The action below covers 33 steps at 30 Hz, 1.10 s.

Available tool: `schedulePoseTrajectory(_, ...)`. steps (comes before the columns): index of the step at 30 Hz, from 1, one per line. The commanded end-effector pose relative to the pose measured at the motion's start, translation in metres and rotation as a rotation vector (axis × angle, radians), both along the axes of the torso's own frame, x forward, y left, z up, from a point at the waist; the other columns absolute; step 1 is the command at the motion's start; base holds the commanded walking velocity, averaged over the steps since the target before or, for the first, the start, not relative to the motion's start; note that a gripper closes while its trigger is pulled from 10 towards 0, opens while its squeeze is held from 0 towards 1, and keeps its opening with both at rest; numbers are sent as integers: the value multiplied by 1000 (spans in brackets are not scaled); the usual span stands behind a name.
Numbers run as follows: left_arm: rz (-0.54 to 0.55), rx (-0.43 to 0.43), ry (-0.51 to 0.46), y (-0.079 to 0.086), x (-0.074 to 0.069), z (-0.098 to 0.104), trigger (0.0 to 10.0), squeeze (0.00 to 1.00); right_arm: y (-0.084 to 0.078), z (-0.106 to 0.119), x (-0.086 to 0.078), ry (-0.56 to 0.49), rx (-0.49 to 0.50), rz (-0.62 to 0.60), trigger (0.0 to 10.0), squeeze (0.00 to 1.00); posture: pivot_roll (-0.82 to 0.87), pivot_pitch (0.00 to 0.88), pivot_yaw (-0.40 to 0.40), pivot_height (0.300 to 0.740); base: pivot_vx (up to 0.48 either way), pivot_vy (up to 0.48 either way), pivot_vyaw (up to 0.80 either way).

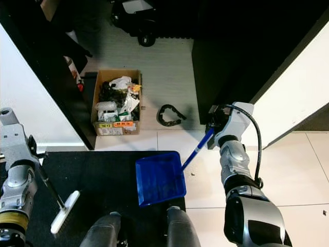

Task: Sweep floor

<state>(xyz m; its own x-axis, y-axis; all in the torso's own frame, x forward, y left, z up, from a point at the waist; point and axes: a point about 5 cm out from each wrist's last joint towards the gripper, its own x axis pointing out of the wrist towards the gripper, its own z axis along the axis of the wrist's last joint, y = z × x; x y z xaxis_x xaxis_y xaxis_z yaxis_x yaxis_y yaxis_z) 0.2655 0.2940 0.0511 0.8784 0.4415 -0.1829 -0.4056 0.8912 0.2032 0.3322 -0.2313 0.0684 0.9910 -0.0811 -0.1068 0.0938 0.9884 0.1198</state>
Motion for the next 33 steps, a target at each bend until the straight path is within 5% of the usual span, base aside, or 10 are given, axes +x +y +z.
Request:
schedulePoseTrajectory(1,-2,-1,26,2,-4,-4,10000,0,-4,2,-1,-11,0,-13,10000,0,71,108,-34,740,0,349,0)
schedulePoseTrajectory(33,-18,28,17,2,-4,1,10000,0,4,-2,-2,-9,21,-11,10000,0,88,114,-31,740,0,476,0)
